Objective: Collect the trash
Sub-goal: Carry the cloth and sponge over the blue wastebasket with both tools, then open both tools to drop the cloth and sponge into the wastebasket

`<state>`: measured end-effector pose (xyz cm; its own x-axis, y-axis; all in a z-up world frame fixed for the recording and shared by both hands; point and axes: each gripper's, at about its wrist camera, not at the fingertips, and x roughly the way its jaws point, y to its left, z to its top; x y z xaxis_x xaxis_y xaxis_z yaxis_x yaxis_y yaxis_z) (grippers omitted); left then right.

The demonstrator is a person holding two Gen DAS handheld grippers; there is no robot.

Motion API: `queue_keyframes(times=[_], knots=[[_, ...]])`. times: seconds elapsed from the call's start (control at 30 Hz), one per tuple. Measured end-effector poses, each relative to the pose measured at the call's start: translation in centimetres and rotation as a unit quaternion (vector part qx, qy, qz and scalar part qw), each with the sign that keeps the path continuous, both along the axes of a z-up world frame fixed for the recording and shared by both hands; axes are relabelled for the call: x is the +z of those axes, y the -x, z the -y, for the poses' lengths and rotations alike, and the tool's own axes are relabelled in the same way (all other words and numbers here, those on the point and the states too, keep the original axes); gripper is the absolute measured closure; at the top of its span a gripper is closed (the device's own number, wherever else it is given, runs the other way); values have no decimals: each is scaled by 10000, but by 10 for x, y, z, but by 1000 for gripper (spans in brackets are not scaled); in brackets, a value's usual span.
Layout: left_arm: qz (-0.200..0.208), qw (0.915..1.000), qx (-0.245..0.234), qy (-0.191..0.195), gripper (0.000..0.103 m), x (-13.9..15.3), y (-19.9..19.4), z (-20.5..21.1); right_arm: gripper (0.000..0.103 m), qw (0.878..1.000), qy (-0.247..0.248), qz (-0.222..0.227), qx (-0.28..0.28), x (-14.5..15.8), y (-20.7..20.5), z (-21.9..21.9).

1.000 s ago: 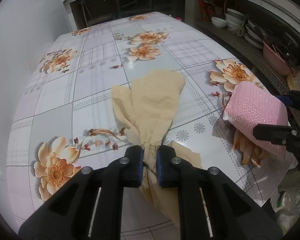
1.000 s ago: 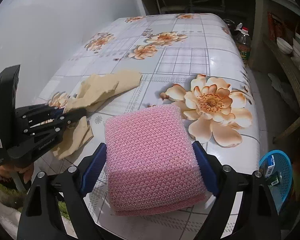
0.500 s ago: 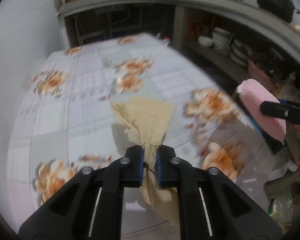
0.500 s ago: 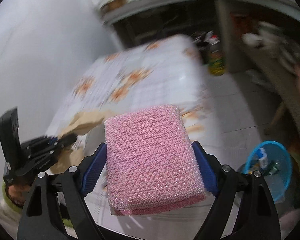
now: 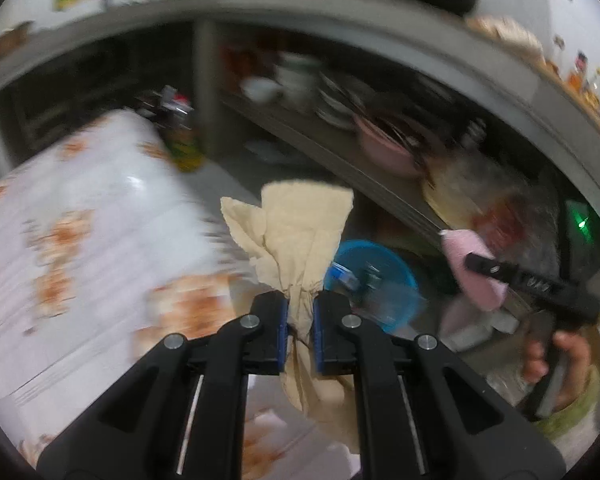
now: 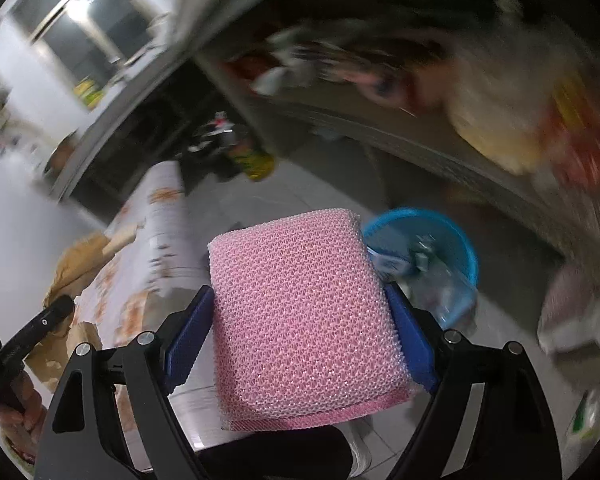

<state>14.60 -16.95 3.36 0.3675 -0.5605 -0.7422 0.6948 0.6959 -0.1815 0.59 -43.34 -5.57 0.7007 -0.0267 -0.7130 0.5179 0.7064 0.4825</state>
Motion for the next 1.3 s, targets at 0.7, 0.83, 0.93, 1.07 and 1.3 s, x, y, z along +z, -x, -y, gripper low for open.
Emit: queue_keyframes(times=[0.7, 0.83, 0.93, 1.07, 1.3], knots=[[-1864, 9502, -743, -2384, 83, -235, -76, 287, 18, 9739, -1582, -685, -1478, -204, -54, 127], [-2132, 9441, -463, -2471, 56, -262, -91, 298, 17, 9761, -1406, -863, -1412, -215, -68, 129], [-2317, 9409, -328, -2448, 51, -263, -93, 293, 17, 9763, -1339, -836, -1483, -213, -68, 131], [-2149, 9491, -387, -2269, 47, -241, -93, 286, 17, 9793, -1168, -750, -1473, -202, -57, 124], [-1590, 9700, -777, -1669, 45, -152, -66, 255, 18, 9891, -634, -564, -1205, -158, -29, 80]])
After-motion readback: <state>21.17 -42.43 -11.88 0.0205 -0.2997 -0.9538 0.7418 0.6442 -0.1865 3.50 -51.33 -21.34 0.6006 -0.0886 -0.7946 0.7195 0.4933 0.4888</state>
